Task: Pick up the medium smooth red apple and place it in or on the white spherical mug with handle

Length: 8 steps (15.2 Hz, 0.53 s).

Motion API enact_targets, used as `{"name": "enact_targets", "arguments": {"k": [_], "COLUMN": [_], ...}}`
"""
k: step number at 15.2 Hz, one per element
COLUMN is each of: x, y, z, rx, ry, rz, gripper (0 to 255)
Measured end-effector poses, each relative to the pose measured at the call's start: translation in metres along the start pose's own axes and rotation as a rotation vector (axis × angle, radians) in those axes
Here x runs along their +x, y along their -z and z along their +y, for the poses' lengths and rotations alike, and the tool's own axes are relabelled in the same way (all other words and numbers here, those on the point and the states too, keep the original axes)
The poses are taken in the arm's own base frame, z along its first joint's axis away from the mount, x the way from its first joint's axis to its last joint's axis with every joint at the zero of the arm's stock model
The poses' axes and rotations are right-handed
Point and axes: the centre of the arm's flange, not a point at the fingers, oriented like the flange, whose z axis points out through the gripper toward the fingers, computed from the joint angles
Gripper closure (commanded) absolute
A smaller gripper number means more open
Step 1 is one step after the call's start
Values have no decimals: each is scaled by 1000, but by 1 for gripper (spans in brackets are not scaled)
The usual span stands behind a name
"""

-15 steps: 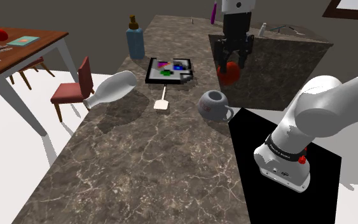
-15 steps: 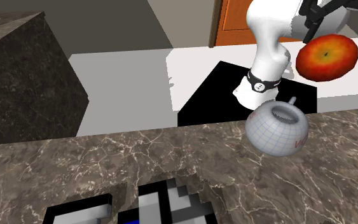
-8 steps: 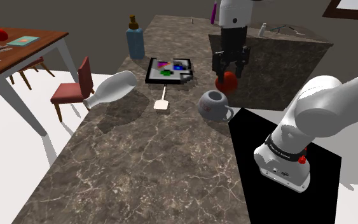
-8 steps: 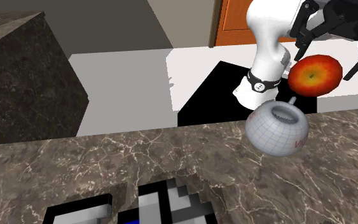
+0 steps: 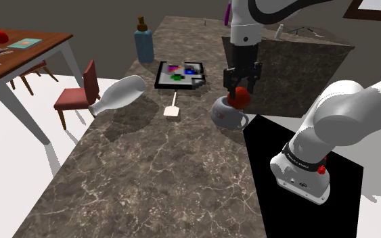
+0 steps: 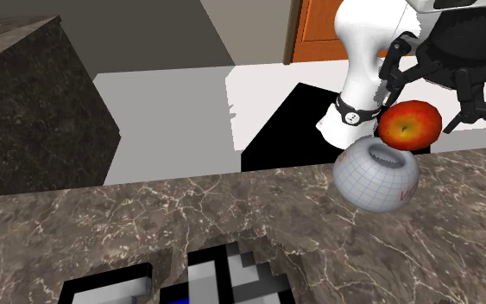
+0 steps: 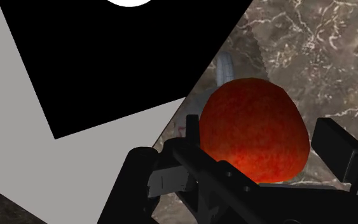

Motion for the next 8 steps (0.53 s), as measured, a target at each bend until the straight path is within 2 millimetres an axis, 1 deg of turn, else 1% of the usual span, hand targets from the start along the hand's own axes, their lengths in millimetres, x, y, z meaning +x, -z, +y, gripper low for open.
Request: {"name": "enact_targets", "arguments": {"k": [7,8], "x": [1,1], "y": [-1,-1], "z": [0,0], "rx": [2,2], "ry": [0,0], "rz": [6,6], "gripper": [255,0]}}
